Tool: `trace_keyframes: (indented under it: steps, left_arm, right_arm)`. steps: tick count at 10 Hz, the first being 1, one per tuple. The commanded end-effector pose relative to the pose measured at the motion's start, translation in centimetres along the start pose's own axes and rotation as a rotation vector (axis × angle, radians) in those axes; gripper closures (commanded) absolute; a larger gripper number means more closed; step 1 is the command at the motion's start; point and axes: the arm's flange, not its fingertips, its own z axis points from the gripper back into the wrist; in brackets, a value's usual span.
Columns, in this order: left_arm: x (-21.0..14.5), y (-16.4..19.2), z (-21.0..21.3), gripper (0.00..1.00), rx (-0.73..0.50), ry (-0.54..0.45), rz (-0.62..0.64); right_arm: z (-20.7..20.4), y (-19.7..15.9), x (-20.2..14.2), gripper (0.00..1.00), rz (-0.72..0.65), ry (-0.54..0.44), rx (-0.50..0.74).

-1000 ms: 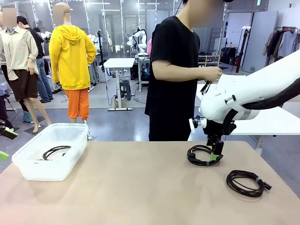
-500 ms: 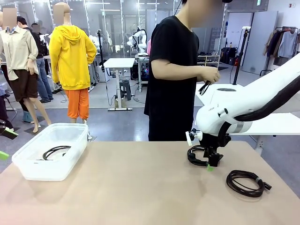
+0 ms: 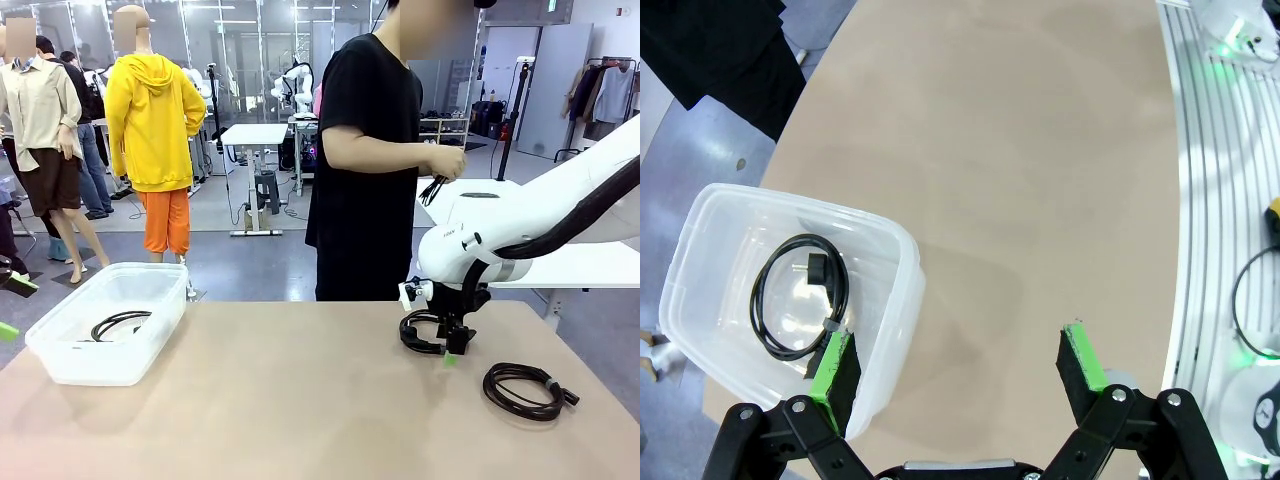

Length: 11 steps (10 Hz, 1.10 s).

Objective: Organize and store the cables.
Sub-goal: Place the Power Cable into the Organizing box.

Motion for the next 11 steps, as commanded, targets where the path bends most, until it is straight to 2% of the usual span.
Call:
trace_keyframes:
  steps: [1, 2, 3, 5, 6, 7, 8, 11]
  left_arm:
    - [0.1, 0.3, 0.1, 0.00, -0.002, 0.013, 0.001]
    - [0.1, 0.3, 0.1, 0.00, -0.002, 0.013, 0.001]
    - [0.1, 0.3, 0.1, 0.00, -0.002, 0.013, 0.001]
    - [0.1, 0.3, 0.1, 0.00, -0.002, 0.013, 0.001]
    - [0.1, 0.3, 0.1, 0.00, -0.002, 0.013, 0.001]
    - [0.1, 0.3, 0.1, 0.00, -0.002, 0.013, 0.001]
    - [0.1, 0.3, 0.1, 0.00, -0.002, 0.013, 0.001]
    - [0.1, 0.3, 0.1, 0.00, -0.002, 0.013, 0.001]
  right_arm:
    - [-0.1, -1.5, 0.3, 0.40, -0.022, 0.012, 0.030]
    - [-0.2, -1.7, 0.2, 0.60, -0.023, 0.012, 0.029]
    - [0.1, -1.8, 0.1, 1.00, -0.023, 0.008, 0.025]
    - [0.3, -1.8, 0.1, 1.00, -0.020, 0.010, 0.022]
    - [0.4, -1.7, 0.2, 0.88, -0.020, 0.008, 0.027]
    - [0.6, -1.7, 0.3, 0.97, -0.022, 0.005, 0.030]
    - [0.7, -1.8, 0.4, 1.00, -0.032, 0.015, 0.031]
    - [1.6, -1.7, 0.0, 1.00, -0.051, -0.004, 0.031]
